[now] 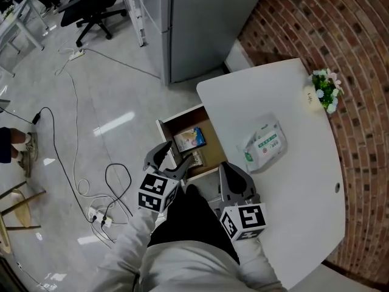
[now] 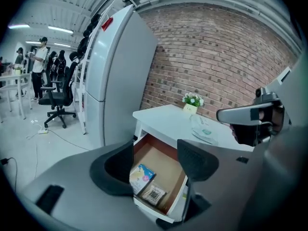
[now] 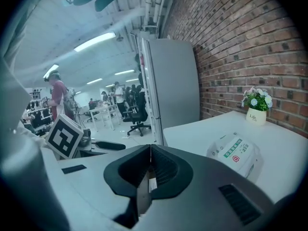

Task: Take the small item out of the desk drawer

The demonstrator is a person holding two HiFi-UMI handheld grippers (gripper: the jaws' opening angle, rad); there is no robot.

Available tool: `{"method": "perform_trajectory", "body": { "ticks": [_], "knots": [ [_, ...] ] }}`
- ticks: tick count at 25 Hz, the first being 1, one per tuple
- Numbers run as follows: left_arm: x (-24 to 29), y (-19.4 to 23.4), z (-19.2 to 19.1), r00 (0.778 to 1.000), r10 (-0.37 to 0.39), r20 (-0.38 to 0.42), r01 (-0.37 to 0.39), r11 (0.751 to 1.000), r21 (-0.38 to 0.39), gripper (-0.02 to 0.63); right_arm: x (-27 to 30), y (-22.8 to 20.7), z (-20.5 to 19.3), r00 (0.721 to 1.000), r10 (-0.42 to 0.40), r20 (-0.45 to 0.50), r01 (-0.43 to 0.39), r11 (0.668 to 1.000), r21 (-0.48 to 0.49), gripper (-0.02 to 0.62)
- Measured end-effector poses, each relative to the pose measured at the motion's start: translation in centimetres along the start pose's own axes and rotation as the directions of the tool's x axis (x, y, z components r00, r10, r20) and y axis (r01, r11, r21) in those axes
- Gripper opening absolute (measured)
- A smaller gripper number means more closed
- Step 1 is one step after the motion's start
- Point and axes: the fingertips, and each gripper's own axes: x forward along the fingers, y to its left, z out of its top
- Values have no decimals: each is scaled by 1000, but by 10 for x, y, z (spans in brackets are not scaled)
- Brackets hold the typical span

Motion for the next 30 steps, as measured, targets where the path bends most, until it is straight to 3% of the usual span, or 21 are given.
{"method": "perform_trajectory", "body": {
  "ticks": [9,20,30],
  "knots": [
    [47,3,-22,990,-64,-124,68,997,29,315,15,-20,11,1000,-26,17,26,1000,-6,28],
    [110,11,-74,942,-119,-314,155,984,93,333,52,-37,14,1000,11,-8,-11,1000,-7,28],
    [156,28,-94,902,-122,-415,200,968,150,336,80,-51,8,999,29,-43,-29,1000,2,28]
  ]
}}
